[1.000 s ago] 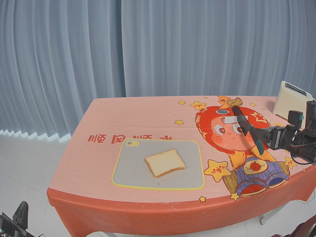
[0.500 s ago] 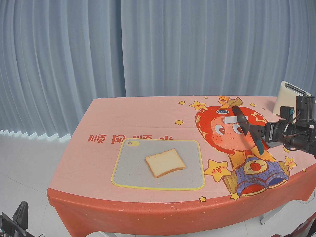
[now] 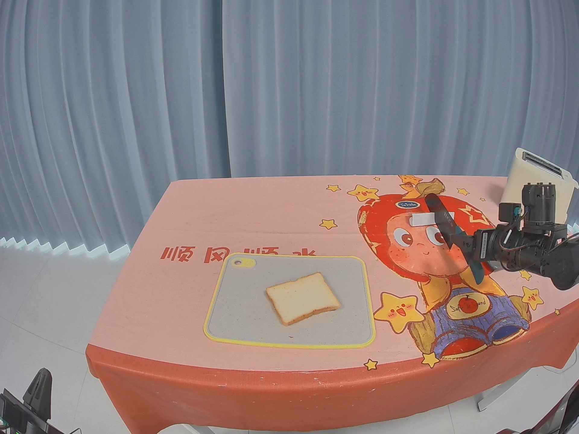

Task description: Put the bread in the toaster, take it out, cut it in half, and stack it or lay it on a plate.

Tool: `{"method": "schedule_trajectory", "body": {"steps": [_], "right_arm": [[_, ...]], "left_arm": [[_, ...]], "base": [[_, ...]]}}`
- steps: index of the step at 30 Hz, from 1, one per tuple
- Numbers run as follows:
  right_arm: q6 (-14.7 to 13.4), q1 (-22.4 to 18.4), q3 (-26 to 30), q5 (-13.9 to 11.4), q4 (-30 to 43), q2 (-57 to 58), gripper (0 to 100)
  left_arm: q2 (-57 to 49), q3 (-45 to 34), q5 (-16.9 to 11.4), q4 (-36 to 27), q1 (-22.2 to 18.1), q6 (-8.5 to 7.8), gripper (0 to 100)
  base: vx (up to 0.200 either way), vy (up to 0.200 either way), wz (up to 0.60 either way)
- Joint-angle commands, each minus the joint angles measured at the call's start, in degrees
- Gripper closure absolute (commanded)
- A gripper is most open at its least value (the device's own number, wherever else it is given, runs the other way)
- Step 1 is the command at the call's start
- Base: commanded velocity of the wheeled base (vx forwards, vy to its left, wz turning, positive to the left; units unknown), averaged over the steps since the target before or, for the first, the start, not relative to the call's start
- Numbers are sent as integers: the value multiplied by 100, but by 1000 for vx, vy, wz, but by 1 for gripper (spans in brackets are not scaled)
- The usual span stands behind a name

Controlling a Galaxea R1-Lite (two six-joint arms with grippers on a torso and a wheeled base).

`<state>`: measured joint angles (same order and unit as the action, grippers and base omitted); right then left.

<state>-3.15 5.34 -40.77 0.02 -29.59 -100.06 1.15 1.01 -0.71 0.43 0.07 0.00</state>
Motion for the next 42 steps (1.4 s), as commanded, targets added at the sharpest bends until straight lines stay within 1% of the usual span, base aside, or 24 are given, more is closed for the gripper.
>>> {"method": "schedule_trajectory", "body": {"steps": [1,4,9,15,32,42], "right_arm": [[16,29,78,6,-30,-251,0],[51,55,113,15,-126,-330,0],[42,143,245,42,-548,-444,0],[51,143,280,77,-882,-638,0],[130,64,157,77,-917,-638,0],[130,46,192,77,-1163,-831,0]], "left_arm": [[0,-101,0,1,1,0,100],[0,-101,0,1,1,0,100],[0,-101,0,1,1,0,100],[0,-101,0,1,1,0,100],[0,-101,0,1,1,0,100],[0,-101,0,1,1,0,100]], "base": [[0,0,0],[0,0,0],[0,0,0],[0,0,0],[0,0,0],[0,0,0]]}}
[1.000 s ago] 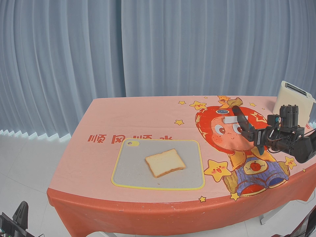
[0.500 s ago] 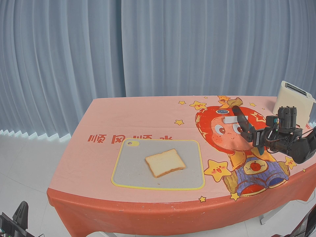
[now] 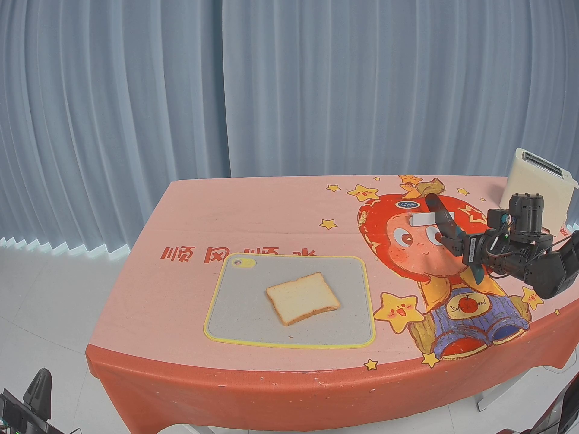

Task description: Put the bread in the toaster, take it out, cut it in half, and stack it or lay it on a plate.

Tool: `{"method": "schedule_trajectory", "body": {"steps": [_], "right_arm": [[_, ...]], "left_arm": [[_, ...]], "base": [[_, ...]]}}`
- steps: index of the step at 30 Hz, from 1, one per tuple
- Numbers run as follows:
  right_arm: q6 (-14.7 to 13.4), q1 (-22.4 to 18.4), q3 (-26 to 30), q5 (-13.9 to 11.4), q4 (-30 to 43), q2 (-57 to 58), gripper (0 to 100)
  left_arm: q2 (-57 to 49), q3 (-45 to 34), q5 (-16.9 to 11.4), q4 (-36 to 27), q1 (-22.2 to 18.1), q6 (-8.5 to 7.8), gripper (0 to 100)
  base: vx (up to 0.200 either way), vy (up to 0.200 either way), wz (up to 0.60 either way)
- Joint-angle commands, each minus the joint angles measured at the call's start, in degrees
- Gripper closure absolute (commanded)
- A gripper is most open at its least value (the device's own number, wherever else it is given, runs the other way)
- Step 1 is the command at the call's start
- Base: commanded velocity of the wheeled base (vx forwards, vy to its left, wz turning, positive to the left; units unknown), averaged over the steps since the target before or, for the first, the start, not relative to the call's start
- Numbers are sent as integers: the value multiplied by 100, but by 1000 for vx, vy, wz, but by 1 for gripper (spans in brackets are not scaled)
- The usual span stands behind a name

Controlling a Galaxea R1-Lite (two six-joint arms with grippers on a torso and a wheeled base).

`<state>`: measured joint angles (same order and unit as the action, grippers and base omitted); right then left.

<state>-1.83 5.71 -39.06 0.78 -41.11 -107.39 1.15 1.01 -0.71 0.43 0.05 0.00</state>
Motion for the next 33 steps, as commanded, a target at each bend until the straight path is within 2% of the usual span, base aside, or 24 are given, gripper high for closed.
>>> {"method": "schedule_trajectory", "body": {"steps": [1,18,19,33], "right_arm": [[-2,18,30,1,-11,-107,0],[-2,27,47,1,-11,-107,0],[7,27,47,1,-20,-107,100],[-2,36,56,10,-38,-72,100]], "left_arm": [[0,-101,0,1,4,0,100],[0,-101,0,1,4,0,100],[0,-101,0,1,4,0,100],[0,-101,0,1,4,0,100]], "base": [[0,0,0],[0,0,0],[0,0,0],[0,0,0]]}}
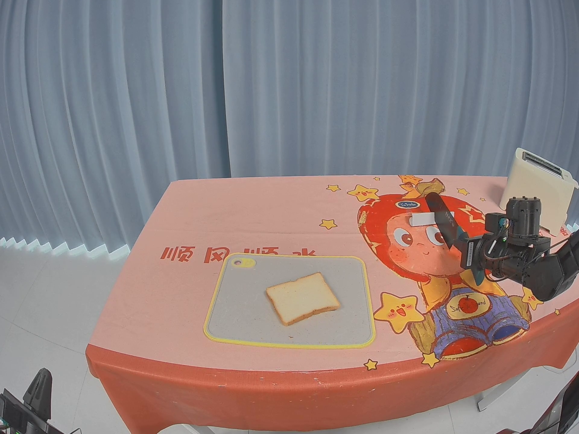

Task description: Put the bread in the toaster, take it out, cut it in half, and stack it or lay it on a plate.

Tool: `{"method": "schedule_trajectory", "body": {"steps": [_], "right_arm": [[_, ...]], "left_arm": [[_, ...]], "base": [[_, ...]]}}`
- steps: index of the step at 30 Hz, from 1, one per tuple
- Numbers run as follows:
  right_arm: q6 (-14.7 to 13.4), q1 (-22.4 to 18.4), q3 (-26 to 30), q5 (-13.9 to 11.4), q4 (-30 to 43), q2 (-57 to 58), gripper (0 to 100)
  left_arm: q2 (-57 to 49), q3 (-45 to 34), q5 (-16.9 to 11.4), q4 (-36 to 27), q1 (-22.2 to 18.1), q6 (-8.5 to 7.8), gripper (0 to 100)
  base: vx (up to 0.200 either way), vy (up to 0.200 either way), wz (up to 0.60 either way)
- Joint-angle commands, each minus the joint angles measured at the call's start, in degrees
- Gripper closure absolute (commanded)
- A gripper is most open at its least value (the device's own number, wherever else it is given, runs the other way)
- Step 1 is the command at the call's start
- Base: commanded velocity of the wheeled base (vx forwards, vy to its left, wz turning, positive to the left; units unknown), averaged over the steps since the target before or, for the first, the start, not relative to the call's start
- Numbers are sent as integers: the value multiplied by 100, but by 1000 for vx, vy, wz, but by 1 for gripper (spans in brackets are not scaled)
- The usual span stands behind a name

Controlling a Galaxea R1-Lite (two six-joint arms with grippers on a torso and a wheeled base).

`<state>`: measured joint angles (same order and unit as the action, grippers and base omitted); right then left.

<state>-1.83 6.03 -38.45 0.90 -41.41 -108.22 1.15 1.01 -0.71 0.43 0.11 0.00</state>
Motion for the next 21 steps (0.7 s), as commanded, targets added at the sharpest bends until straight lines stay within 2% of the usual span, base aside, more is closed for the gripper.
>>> {"method": "schedule_trajectory", "body": {"steps": [1,21], "right_arm": [[-2,3,-5,-2,-7,11,100],[-28,3,30,-11,-7,424,100]], "left_arm": [[0,-101,0,1,-2,0,100],[0,-101,0,1,-2,0,100]], "base": [[0,0,0],[0,0,0]]}}
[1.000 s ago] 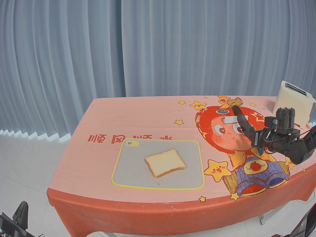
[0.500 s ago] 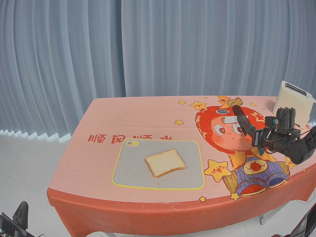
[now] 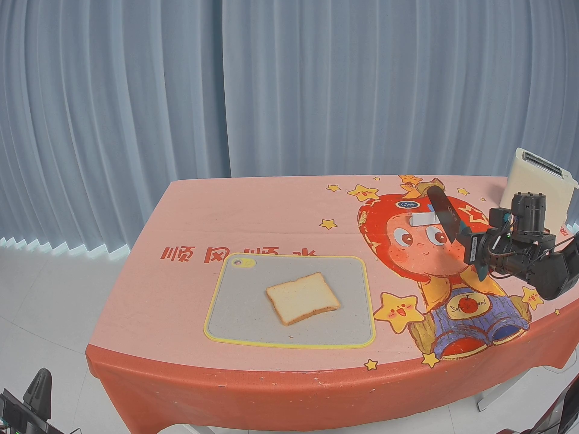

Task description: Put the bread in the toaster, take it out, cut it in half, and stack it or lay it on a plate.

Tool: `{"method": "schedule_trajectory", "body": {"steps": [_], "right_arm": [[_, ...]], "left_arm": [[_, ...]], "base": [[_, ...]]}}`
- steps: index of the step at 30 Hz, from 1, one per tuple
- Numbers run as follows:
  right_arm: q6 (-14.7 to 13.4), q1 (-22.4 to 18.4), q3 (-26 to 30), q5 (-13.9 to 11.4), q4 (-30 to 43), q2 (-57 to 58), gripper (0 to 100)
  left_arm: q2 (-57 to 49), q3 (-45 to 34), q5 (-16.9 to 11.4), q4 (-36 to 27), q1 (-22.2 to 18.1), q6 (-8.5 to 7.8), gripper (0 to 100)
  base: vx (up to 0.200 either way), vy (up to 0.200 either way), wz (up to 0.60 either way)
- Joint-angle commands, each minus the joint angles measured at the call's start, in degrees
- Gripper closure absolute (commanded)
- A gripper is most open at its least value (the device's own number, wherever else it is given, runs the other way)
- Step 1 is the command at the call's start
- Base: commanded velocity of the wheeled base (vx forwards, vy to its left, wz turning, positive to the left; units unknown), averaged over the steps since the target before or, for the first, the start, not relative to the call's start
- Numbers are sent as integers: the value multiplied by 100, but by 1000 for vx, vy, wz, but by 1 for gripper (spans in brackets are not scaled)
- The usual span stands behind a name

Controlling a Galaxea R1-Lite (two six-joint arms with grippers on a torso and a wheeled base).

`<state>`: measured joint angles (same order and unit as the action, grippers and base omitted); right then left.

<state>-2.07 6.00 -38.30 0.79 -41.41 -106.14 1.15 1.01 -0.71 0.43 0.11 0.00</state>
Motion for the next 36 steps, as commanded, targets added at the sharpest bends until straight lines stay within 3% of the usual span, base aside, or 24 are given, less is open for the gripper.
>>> {"method": "schedule_trajectory", "body": {"steps": [1,20,36], "right_arm": [[-4,15,51,0,-7,270,100],[14,51,121,-9,-7,753,100],[-12,429,350,0,-7,1342,100]], "left_arm": [[0,-101,0,1,-2,0,100],[0,-101,0,1,-2,0,100],[0,-101,0,1,-2,0,100]], "base": [[0,0,0],[0,0,0],[0,0,0]]}}
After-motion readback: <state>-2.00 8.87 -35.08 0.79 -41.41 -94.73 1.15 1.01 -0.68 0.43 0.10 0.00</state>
